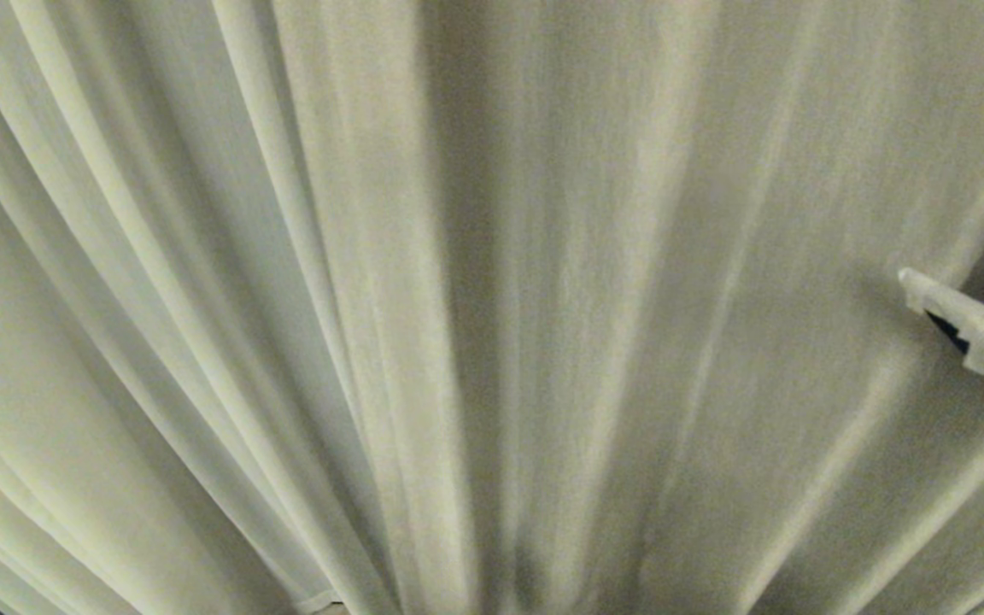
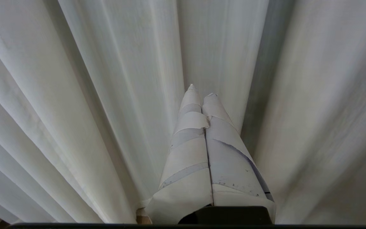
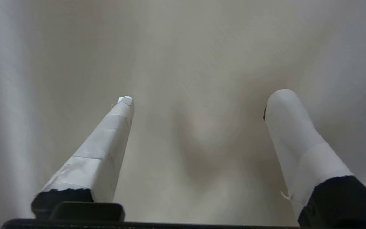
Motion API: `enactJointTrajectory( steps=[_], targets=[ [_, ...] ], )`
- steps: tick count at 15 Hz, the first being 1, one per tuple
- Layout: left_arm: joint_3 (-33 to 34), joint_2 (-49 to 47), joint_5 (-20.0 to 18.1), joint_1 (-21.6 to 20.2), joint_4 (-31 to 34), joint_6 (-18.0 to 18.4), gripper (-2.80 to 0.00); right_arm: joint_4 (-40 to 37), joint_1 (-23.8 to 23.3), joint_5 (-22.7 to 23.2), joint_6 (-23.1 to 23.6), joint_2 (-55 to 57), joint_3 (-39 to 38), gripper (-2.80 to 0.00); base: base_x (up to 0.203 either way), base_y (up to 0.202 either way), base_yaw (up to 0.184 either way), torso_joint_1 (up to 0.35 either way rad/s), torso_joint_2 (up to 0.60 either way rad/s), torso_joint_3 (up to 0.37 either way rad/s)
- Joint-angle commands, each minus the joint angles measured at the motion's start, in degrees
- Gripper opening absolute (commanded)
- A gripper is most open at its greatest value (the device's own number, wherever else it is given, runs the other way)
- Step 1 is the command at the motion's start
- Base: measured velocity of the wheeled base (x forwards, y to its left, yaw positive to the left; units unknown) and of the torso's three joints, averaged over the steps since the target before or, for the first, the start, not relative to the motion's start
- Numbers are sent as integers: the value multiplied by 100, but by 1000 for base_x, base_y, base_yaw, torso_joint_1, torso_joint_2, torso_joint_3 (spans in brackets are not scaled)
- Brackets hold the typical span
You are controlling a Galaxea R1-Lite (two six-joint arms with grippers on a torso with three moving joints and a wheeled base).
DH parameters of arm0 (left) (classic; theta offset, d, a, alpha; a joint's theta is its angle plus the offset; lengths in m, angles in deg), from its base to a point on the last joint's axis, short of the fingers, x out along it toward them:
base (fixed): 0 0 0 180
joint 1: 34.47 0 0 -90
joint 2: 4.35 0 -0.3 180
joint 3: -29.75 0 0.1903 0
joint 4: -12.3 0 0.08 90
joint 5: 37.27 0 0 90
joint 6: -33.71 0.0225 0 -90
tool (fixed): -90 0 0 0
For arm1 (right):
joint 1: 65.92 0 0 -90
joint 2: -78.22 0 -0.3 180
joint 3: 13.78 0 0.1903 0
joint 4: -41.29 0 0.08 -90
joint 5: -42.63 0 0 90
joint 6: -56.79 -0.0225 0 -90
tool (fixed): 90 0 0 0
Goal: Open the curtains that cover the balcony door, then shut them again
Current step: Close the outer curtains on both sides
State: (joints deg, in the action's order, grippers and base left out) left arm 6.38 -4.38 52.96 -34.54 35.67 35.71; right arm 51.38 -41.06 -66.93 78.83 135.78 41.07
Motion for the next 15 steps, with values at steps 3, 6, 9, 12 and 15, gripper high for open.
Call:
enactJointTrajectory(
  steps=[3,6,9,12,15],
  targets=[
    [0,1,4,-1,0,2,-280,-1134,-1430,343,-482,-1322,-656,0,0,0,0,0,0,0],
    [0,2,4,-10,0,2,-280,-1174,-1809,452,-611,-1505,-1061,0,0,0,0,0,0,0],
    [0,-4,4,-5,0,2,-280,-1062,-2046,461,-621,-1560,-1309,-280,0,0,0,0,0,0],
    [0,-6,4,-1,0,2,-280,-1055,-2140,471,-624,-1626,-1495,-280,0,0,0,0,0,0],
    [0,1,4,-9,0,2,-280,-1051,-2168,480,-811,-2031,-1923,-280,0,0,0,0,0,0]
  ],
)
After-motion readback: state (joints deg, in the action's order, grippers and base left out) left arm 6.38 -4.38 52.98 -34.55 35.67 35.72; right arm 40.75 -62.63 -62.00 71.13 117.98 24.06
